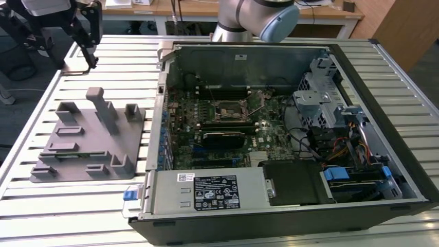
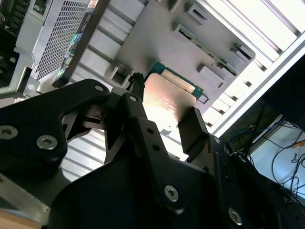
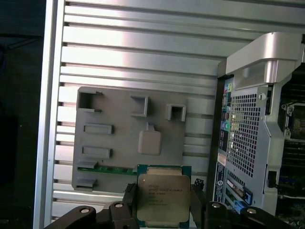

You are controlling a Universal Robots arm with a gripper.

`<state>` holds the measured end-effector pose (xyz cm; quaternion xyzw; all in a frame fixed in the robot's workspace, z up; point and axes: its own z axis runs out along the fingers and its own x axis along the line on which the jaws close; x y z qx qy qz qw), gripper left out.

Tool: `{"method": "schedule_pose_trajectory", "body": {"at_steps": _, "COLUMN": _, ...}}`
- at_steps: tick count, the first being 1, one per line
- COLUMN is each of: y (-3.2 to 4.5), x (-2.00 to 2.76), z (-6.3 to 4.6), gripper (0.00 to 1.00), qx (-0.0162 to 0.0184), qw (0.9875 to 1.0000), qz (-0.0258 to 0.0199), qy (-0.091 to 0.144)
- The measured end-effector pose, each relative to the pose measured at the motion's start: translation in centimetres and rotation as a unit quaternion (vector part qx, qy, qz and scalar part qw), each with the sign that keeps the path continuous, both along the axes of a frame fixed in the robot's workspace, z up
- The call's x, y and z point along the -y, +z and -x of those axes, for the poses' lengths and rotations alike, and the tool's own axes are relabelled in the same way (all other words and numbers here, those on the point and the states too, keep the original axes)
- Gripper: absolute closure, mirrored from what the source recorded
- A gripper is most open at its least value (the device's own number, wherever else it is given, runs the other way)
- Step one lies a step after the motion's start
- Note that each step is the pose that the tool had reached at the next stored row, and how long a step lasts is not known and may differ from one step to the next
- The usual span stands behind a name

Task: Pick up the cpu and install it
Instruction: 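Pick up the cpu and move it towards the insertion slot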

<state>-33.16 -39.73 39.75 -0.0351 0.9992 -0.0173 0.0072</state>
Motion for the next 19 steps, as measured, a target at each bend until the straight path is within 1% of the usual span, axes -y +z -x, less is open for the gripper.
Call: {"method": "schedule_pose_trajectory", "body": {"at_steps": 19, "y": -0.05, "x": 0.00, "z": -1.9, "gripper": 0.46, "qx": 0.0000, "qw": 1.0000, "qz": 0.0000, "qy": 0.000}}
